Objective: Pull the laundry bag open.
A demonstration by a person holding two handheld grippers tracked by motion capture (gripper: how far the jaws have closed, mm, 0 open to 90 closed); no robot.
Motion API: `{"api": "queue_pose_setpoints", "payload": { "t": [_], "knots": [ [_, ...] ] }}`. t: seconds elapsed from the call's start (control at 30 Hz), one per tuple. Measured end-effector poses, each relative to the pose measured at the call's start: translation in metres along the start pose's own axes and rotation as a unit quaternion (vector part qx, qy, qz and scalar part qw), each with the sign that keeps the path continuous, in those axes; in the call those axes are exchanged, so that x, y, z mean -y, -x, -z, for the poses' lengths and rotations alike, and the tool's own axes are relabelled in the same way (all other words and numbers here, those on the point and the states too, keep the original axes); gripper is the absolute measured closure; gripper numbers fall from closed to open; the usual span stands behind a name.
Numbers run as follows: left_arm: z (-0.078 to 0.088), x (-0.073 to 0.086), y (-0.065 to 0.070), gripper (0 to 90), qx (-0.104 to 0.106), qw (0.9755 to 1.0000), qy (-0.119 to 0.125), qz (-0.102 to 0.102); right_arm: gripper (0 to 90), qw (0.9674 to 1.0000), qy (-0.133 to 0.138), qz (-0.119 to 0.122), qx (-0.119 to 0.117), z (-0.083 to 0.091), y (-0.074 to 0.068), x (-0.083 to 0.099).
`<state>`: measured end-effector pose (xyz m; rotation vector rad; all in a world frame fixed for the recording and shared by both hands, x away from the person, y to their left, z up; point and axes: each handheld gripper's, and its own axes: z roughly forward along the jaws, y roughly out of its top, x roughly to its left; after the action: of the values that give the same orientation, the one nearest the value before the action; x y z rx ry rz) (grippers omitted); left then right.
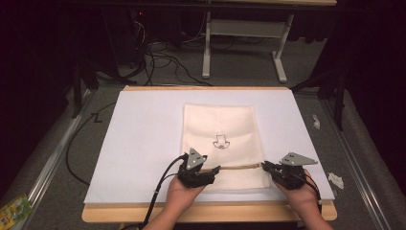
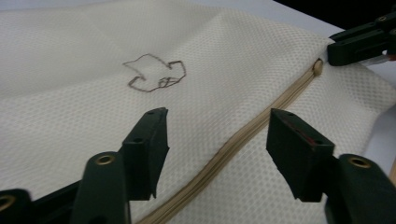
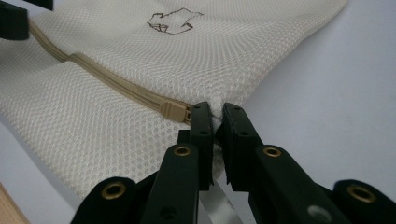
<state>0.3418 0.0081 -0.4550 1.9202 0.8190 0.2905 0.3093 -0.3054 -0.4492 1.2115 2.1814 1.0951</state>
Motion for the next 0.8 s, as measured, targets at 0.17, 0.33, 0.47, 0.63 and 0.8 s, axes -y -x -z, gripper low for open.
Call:
{"api": "queue_pose_setpoints", "payload": {
  "t": [0.17,0.33,0.47,0.63,0.8],
  "knots": [
    [-0.027,-0.009,0.015,50.0,0.046,0.9987,-0.006,0.02,84.7,1.0,0.006,0.005,0.0,0.001,0.0,-0.002],
    [-0.054,-0.015,0.042,58.9,0.077,0.9968,-0.019,0.01,84.9,0.9999,0.01,0.011,-0.003,0.002,0.0,-0.003],
    [-0.07,-0.018,0.054,65.1,0.093,0.9953,-0.024,0.016,85.0,0.9998,0.018,0.01,-0.007,0.004,-0.001,-0.004],
    [-0.079,-0.02,0.066,70.3,0.082,0.9965,-0.013,0.004,85.0,0.9997,0.023,0.002,-0.013,0.005,0.0,-0.005],
    [-0.084,-0.02,0.074,77.3,0.075,0.9972,0.004,0.004,85.0,0.9996,0.023,0.001,-0.012,0.005,-0.001,-0.005]
  ]
}}
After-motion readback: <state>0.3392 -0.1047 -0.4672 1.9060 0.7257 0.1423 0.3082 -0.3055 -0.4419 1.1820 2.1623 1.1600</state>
